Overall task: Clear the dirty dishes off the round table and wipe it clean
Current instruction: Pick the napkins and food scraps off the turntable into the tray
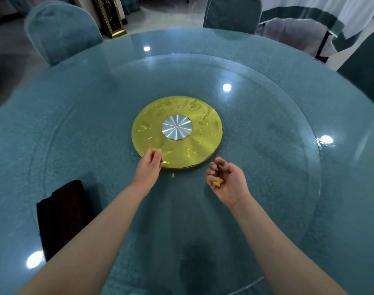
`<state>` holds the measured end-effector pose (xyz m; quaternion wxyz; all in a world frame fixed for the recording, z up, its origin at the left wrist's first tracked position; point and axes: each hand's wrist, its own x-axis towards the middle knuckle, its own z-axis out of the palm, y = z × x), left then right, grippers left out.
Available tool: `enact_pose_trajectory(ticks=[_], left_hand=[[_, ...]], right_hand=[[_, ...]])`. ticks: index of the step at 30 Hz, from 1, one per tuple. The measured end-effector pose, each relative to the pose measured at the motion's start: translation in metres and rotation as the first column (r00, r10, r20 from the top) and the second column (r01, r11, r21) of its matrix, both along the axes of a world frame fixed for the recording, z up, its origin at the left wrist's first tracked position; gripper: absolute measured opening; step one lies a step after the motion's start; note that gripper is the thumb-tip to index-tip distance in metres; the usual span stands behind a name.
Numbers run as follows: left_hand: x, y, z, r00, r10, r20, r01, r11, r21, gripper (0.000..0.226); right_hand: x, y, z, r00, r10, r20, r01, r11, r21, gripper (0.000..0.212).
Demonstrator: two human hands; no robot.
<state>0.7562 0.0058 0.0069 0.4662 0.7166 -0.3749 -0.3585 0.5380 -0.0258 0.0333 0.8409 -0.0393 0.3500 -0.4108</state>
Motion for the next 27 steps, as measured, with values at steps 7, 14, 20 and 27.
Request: enact_pose_trajectory(ticks=[7, 14, 20, 27], left_hand=[[-0.01, 0.035, -0.005, 1.0, 0.016, 0.026, -0.02, 0.99, 0.138, 0.021], [-0.039, 0.038, -0.007, 0.667, -0.52, 0.534, 0.408, 0.854, 0.322, 0.019], [-0.043, 0.047, -0.015, 0.514, -0.445, 0.733, 0.398, 0.881, 0.255, 0.019], [-0.039, 0.084, -0.023, 0.418, -0.433, 0.799, 0.338, 0.89, 0.305, 0.024]], right_hand=[[-0.018, 0.033, -0.001, 0.994, -0.072, -0.082, 0.088, 0.973, 0.215, 0.019], [-0.031, 0.057, -0.009, 0.976, 0.077, -0.203, -0.027, 0.971, 0.238, 0.021], [-0.046, 0.08, -0.008, 0.987, 0.01, -0.158, 0.036, 0.957, 0.287, 0.026], [-0.066, 0.118, 0.007, 0.993, -0.085, -0.078, 0.108, 0.923, 0.369, 0.031]])
